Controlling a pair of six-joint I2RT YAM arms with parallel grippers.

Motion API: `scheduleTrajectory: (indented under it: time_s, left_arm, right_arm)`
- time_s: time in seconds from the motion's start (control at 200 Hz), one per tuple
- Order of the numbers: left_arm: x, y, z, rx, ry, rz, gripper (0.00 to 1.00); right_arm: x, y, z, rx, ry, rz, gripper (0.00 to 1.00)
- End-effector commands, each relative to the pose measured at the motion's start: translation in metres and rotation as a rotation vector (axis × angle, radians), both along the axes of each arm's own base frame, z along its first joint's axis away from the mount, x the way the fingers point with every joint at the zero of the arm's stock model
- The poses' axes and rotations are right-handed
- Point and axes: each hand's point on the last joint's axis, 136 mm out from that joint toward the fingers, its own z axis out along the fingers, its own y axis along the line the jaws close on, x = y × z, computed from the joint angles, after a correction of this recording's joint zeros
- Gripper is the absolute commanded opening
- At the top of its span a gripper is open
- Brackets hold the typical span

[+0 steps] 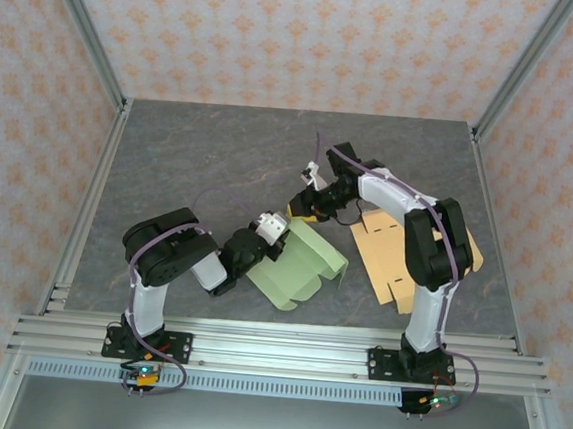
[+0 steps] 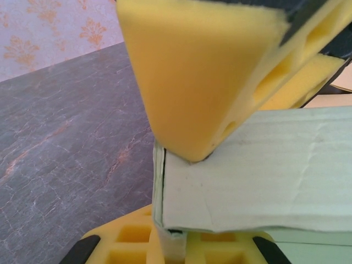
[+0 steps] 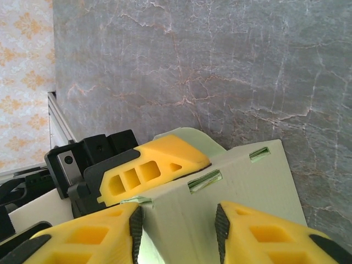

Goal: Fold the paper box

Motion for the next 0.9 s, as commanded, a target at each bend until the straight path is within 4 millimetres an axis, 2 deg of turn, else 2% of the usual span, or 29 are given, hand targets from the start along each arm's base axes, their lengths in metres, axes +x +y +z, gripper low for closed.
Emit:
scheduleTrajectory:
  time_s: [0.0,0.155,0.28,0.435,0.521,0.711,0.891]
  left_arm:
    - [-0.002,0.000,-0.014,0.058,0.018,0.006,0.00]
    - [0.001,-0.001,-0.017,0.048,0.031,0.019,0.00]
    - [0.003,-0.005,-0.016,0.035,0.032,0.011,0.17]
    - [-0.003,-0.013,-0.017,0.019,0.049,-0.041,0.21]
    - [-0.004,-0.011,-0.023,0.035,0.057,-0.035,0.19]
    - [0.000,-0.003,-0.038,0.079,0.067,0.022,0.00]
    - [0.008,0.011,-0.037,0.108,0.051,0.129,0.00]
  right_arm:
    - [-0.013,0.002,-0.001,-0.033,0.000,-0.013,0.43]
    - [-0.013,-0.003,-0.007,-0.057,-0.008,-0.040,0.41]
    - [-0.012,0.004,-0.012,-0.033,0.003,-0.048,0.36]
    - [-0.011,0.009,-0.012,-0.017,0.001,-0.050,0.34]
    - [-0.011,0.007,-0.010,-0.024,-0.004,-0.056,0.33]
    - [-0.011,0.008,-0.006,-0.002,-0.012,-0.073,0.32]
    - [-0.011,0.013,-0.005,0.018,-0.019,-0.102,0.32]
